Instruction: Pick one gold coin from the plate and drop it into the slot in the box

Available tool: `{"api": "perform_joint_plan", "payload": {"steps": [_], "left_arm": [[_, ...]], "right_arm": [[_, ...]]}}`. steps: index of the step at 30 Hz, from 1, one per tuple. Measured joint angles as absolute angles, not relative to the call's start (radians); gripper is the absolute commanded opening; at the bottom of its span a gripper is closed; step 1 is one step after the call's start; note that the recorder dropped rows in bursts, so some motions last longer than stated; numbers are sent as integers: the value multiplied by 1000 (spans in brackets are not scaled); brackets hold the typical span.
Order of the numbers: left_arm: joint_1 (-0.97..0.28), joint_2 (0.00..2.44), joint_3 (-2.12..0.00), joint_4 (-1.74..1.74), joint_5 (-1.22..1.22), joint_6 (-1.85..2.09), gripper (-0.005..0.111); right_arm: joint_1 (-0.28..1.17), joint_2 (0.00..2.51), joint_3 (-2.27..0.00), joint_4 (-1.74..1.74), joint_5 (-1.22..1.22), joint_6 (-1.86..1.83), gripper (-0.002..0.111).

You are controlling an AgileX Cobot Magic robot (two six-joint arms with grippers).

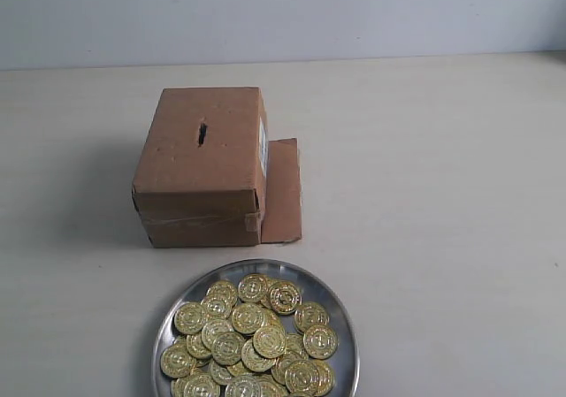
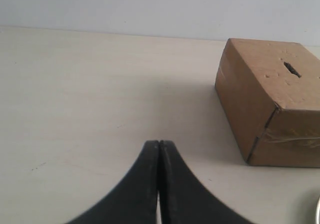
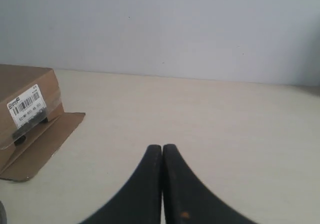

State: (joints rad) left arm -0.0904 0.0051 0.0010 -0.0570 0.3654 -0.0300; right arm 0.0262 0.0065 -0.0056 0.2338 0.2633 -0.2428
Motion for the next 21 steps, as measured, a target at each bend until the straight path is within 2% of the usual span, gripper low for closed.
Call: {"api": "perform_joint_plan", "payload": {"steps": [10, 21], "left_arm": [[-90, 5, 1, -57, 365, -30, 0], [-90, 5, 1, -57, 365, -30, 0]], "right_arm": [[26, 7, -6, 255, 253, -235, 0], [26, 7, -6, 500, 216, -231, 0]]}}
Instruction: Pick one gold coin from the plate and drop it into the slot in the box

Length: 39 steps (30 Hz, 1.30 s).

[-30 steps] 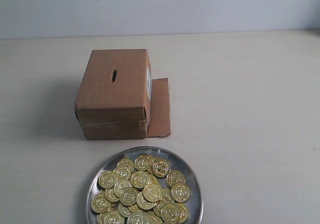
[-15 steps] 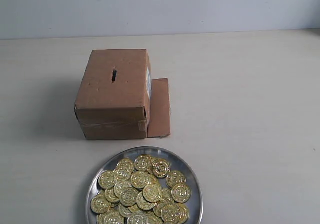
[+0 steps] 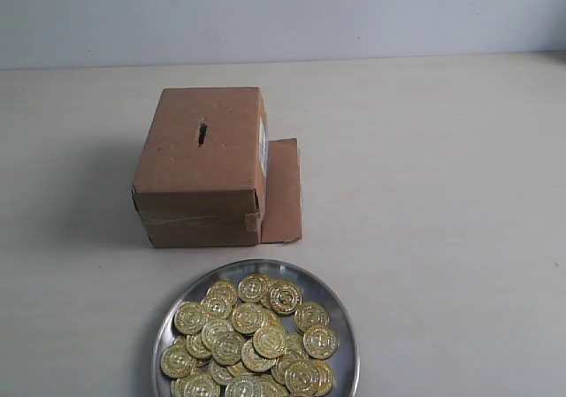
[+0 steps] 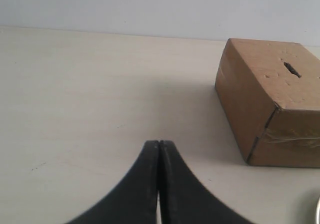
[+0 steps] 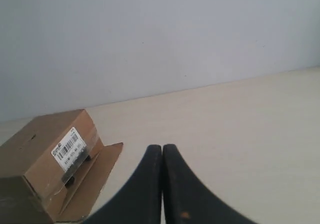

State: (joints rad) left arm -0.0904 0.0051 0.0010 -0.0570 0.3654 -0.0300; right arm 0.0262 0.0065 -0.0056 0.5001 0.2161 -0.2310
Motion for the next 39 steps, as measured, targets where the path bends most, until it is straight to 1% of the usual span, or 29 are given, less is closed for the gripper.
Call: {"api": "perform_joint_plan", "payload": {"steps": [6, 12, 17, 21, 24, 29, 35, 39], "left_arm": [[-90, 5, 1, -57, 365, -30, 0], [-90, 5, 1, -57, 365, -30, 0], [-90, 5, 1, -57, 365, -30, 0], [-90, 5, 1, -57, 365, -30, 0], [-90, 5, 1, -57, 365, -30, 0], [-90, 5, 1, -57, 365, -30, 0], [-90, 5, 1, -57, 365, -30, 0], [-90, 5, 1, -57, 365, -30, 0]], "right_arm": [[26, 7, -6, 534, 166, -229, 0], [26, 7, -6, 747, 65, -164, 0], [26, 7, -6, 824, -56, -153, 0], [26, 7, -6, 839, -85, -145, 0], [26, 7, -8, 823, 0, -155, 0], [26, 5, -85, 845, 230, -241, 0], [26, 5, -174, 994, 392, -435, 0], [26, 54, -231, 1078, 515, -604, 0]]}}
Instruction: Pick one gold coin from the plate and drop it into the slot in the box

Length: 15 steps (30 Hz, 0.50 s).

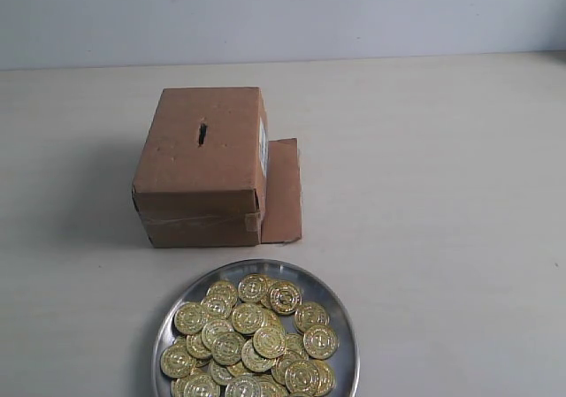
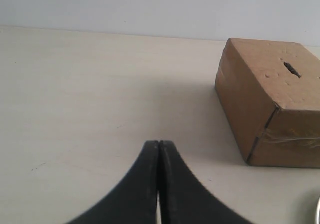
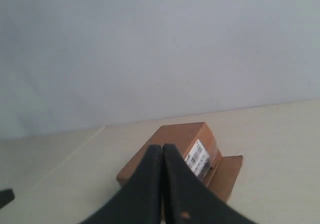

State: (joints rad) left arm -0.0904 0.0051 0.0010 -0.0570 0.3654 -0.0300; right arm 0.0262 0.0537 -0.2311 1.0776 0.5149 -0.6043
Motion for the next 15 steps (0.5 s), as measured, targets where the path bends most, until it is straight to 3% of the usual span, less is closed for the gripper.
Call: {"api": "perform_joint_plan", "payload": {"steps": [15], "left_arm": [[-90, 5, 1, -57, 365, -30, 0]], "right_arm": [[26, 486, -451, 1052, 884, -745, 0]]}}
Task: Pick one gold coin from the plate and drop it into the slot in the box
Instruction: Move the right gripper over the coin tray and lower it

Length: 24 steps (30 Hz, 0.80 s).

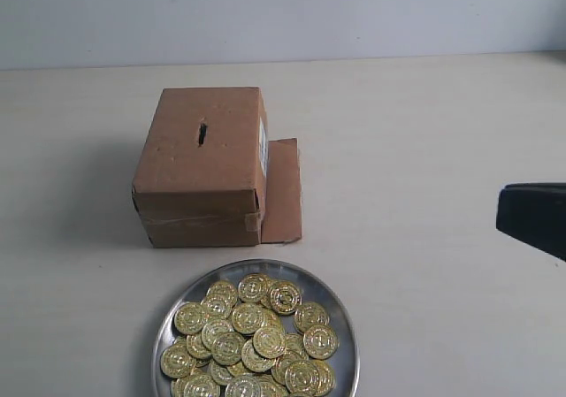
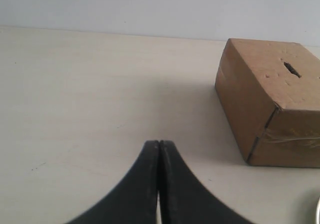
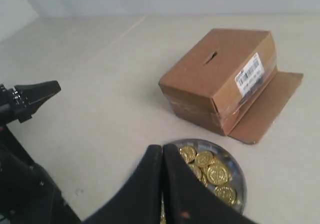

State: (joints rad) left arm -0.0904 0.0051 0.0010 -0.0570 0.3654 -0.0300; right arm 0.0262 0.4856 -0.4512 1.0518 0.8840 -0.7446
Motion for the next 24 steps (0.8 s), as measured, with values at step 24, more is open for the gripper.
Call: {"api": "perform_joint_plan", "payload": {"steps": [24], "left_arm": [[-90, 5, 1, -57, 365, -30, 0]], "right_arm": [[319, 1240, -673, 790, 776, -752, 0]]}}
